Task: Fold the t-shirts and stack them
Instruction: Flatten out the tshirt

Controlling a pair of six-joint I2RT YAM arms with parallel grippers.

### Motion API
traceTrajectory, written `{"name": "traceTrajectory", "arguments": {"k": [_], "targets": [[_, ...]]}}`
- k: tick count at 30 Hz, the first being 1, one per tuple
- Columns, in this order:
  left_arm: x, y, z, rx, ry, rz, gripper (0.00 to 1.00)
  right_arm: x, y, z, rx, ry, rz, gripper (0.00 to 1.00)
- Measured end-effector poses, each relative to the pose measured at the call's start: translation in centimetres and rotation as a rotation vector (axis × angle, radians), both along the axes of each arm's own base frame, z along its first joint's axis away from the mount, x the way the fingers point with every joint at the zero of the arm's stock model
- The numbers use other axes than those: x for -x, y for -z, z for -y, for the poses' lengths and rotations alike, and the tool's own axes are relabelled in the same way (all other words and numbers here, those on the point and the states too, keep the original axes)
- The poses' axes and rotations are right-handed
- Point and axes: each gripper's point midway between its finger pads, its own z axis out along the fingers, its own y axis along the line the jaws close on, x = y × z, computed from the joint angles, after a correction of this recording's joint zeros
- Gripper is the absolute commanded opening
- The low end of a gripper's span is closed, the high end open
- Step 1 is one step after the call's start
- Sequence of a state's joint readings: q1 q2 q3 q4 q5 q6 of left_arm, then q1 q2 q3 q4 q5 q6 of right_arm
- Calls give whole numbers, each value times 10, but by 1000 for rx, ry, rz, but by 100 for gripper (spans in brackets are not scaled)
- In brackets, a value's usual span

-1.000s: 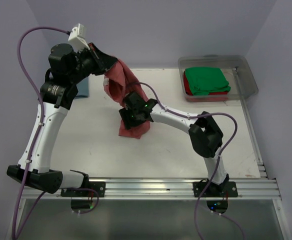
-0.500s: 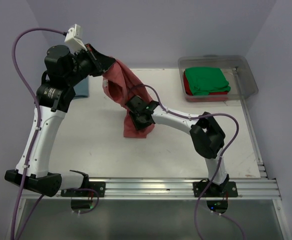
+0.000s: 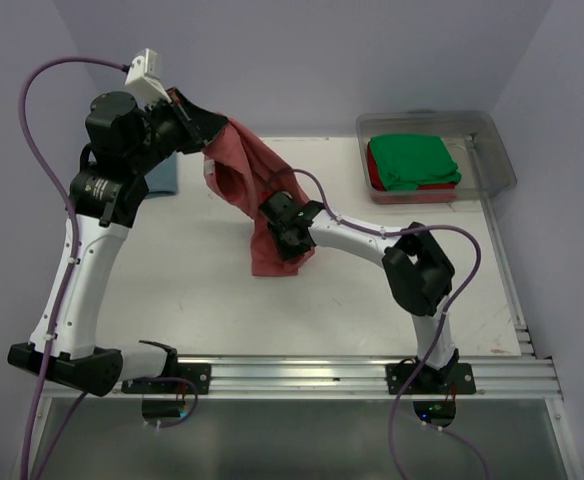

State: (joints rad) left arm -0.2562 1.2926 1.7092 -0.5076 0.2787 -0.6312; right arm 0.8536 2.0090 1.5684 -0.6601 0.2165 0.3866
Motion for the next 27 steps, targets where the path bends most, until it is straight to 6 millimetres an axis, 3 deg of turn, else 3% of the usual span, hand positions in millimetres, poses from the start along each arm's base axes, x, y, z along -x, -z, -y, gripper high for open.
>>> {"name": "traceTrajectory", "arguments": {"k": [7,9,11,14,20,23,27], "targets": [[3,1,-3,-2,-8,-5,0,17,28,10,30,6,-69,36],[4,2,-4,-3,-11,-8,0,18,34,10,31,7,-79,26],[4,3,-5,-4,-12,-13,0,20,39,11,32,10,-86,5],[4,6,-5,-6,-12,-22,0,20,40,11,28,21,-87,0],[5,7,-9,-12,-22,-23,0,20,35,18,52,32,-76,0],[5,6,-14,-18,-35,-15,0,18,14,34,95,58,-27,0],[8,14,-24,-37,-78,-18,0,9,-70,63,67,128,151,0]]}}
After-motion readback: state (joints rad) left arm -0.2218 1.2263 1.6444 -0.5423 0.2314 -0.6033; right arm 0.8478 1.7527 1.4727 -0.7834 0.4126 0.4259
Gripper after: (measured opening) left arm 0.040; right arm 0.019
